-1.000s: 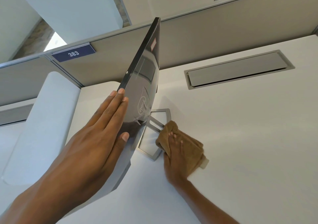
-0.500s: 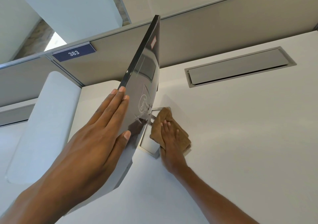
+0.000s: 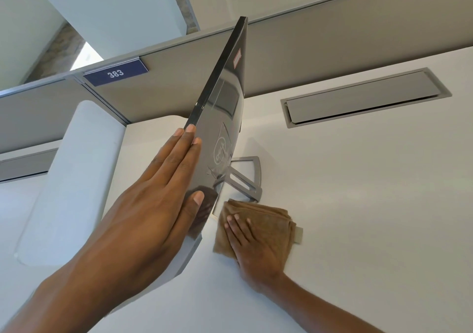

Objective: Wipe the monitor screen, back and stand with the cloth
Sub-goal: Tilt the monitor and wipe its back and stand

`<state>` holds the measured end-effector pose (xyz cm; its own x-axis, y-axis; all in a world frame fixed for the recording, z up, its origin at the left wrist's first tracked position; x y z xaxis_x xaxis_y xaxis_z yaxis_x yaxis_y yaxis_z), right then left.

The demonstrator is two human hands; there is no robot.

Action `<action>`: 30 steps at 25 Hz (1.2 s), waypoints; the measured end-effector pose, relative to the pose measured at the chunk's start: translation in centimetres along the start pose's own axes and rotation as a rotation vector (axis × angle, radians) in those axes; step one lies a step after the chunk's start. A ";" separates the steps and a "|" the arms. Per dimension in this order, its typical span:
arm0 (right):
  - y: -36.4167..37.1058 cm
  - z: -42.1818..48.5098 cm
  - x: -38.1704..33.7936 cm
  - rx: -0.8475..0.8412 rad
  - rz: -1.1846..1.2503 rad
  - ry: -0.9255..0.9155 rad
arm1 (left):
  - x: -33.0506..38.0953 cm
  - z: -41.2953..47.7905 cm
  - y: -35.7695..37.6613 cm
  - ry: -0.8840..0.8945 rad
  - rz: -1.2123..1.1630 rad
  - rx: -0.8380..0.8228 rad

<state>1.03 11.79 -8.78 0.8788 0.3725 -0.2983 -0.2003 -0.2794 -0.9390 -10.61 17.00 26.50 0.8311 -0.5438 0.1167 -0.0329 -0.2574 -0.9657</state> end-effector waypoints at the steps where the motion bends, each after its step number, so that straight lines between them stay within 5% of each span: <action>1: -0.2 1.2 -0.7 -0.018 -0.009 -0.008 | 0.0 0.0 0.0 0.000 0.011 0.002; 8: -2.7 6.8 -2.6 -0.092 -0.062 -0.081 | 0.1 0.0 0.0 -0.003 0.017 0.005; 15: -1.4 1.3 0.6 -0.046 0.009 -0.158 | 0.3 0.1 -0.3 -0.013 -0.021 -0.005; 18: -0.9 -0.4 -1.2 0.065 0.387 0.099 | 0.4 0.1 -0.3 -0.030 -0.049 -0.028; 22: -4.6 0.1 -5.5 0.109 1.241 0.423 | 0.3 0.1 -0.2 -0.031 -0.051 -0.038; 26: -10.7 -0.2 -9.3 0.065 2.084 0.416 | 0.5 0.1 -0.5 -0.013 -0.060 -0.034; 30: -12.7 -1.4 -12.8 -0.029 2.170 0.505 | 0.4 0.0 -0.3 -0.008 -0.066 -0.033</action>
<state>-7.09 9.37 7.23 -0.6035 -0.6185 -0.5032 -0.7254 0.1639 0.6686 -10.28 16.90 26.80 0.8363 -0.5187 0.1775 0.0039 -0.3182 -0.9480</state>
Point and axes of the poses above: each hand's wrist, its own z-axis towards the middle knuckle, its own y-axis out of the palm, x = y × z, the point moved 1 cm from there along z, towards the middle knuckle, and after that the axes turned 15 degrees about -x, right-handed, at the moved point
